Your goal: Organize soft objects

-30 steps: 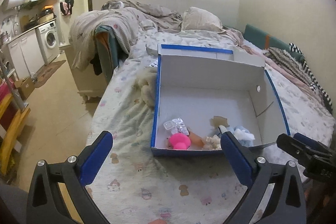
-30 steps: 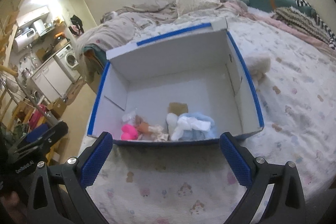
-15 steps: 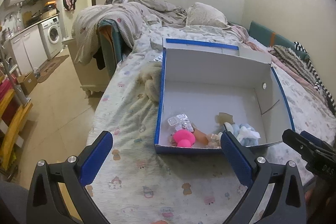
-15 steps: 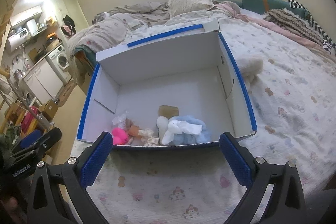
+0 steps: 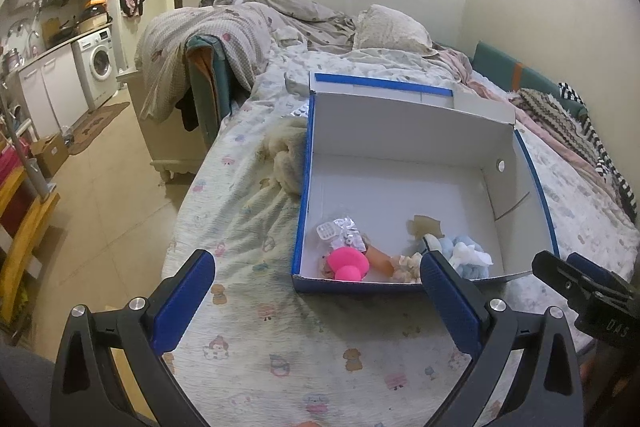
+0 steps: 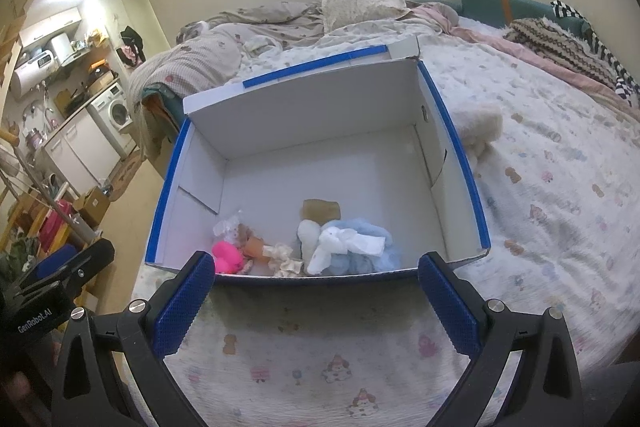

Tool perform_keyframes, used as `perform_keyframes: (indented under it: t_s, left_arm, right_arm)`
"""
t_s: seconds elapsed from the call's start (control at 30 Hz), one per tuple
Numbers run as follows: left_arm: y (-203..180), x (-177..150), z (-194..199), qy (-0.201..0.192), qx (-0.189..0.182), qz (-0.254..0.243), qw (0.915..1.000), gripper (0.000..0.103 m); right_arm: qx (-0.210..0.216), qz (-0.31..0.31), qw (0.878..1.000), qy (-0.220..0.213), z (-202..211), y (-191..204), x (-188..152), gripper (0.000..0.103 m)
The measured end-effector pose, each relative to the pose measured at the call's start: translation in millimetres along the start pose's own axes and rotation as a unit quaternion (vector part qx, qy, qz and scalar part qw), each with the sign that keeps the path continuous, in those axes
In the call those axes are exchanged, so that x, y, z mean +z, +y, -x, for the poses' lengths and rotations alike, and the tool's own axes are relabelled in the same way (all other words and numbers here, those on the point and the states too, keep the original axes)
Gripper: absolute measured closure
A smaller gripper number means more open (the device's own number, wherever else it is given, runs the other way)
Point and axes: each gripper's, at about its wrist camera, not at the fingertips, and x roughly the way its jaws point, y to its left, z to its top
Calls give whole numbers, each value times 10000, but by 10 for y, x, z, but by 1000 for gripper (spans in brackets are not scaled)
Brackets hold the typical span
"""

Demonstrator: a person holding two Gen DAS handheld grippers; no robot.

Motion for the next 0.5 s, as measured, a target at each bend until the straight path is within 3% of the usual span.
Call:
perform_keyframes:
  t_s: [0.5]
  left_arm:
    - [1,15,2,-7,-51,-23,10000,1]
  right_arm:
    - [6,-4,10000,-1,0,4,-1,0]
